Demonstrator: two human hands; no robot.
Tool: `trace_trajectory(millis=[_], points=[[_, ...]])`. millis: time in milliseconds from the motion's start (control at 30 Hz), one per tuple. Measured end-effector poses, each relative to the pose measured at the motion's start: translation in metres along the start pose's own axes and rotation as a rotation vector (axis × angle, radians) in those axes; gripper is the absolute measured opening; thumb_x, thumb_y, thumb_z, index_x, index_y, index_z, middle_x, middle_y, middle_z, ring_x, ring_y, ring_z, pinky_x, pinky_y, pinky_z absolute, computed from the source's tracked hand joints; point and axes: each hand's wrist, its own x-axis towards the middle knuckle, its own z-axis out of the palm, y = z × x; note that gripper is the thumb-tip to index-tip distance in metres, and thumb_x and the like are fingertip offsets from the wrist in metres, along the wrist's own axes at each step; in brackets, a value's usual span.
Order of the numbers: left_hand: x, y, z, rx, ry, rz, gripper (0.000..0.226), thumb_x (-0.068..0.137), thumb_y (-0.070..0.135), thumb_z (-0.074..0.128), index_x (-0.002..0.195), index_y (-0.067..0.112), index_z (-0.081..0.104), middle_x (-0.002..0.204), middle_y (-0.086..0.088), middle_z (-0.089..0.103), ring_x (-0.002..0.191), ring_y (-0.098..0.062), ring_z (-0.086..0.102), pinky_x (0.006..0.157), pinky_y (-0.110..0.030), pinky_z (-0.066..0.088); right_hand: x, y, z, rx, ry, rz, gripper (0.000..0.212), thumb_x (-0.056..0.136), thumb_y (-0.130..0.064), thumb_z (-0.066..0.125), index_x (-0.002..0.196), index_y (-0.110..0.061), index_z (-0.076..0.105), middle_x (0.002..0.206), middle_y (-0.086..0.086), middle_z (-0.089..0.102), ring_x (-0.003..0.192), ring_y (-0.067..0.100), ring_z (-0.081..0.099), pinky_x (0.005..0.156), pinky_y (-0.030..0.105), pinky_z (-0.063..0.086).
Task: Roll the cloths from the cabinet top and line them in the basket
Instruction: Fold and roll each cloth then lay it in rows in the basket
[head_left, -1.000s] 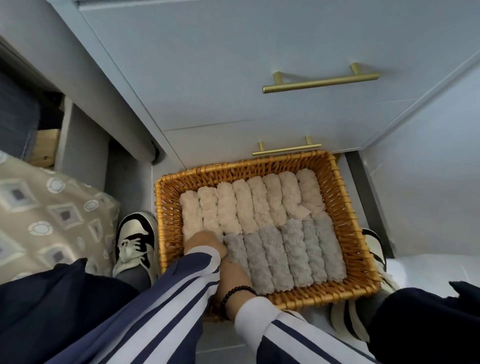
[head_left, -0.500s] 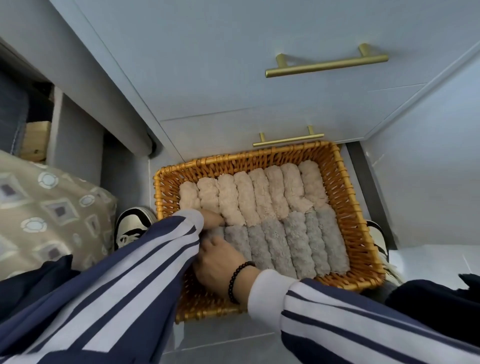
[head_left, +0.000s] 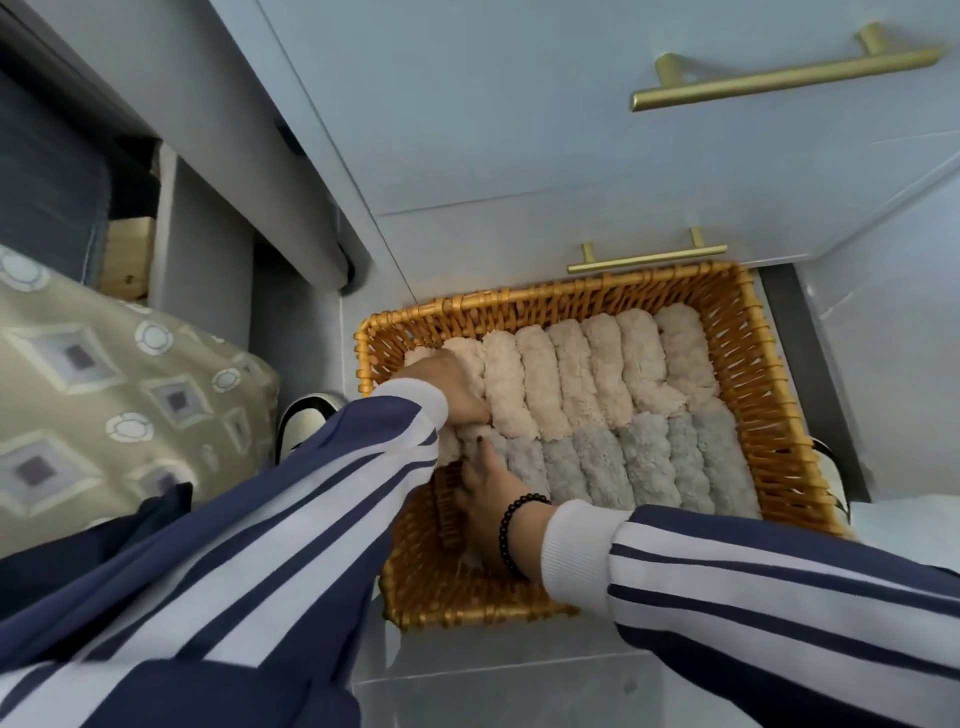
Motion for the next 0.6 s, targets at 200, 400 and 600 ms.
trace_trajectory(millis=[200, 400, 600], points=[[0.003, -0.008, 0.016, 0.041, 0.141, 0.066, 0.084, 0.077, 0.046, 0.067, 0.138, 0.002, 0.029, 0.116, -0.011, 0.058, 0.104, -0.029, 0.060, 0.075, -0.032, 0.047, 0.005, -0.012, 0.002, -0.077, -0.079, 0.111, 0.065, 0.102, -0.043, 0.028, 0.152, -0.008, 0.007, 0.159, 0.017, 0.009, 0.144, 0.043, 0.008, 0.110, 0.066, 0.012], [-0.001, -0.011, 0.020, 0.058, 0.149, 0.090, 0.074, 0.077, 0.042, 0.066, 0.130, 0.004, 0.034, 0.112, -0.012, 0.059, 0.098, -0.029, 0.060, 0.071, -0.032, 0.048, 0.002, -0.009, 0.006, -0.104, -0.016, 0.056, 0.058, 0.102, -0.042, 0.028, 0.151, -0.010, 0.022, 0.156, 0.015, 0.020, 0.143, 0.041, 0.013, 0.112, 0.065, 0.007], [-0.012, -0.005, 0.013, 0.029, 0.041, 0.027, 0.071, 0.083, 0.036, 0.062, 0.139, 0.006, 0.031, 0.121, -0.012, 0.056, 0.105, -0.030, 0.058, 0.072, -0.031, 0.044, -0.013, 0.006, 0.032, 0.164, 0.329, -0.049, 0.045, 0.095, -0.046, 0.041, 0.130, -0.023, 0.056, 0.136, 0.011, 0.047, 0.132, 0.036, 0.031, 0.111, 0.066, 0.000]])
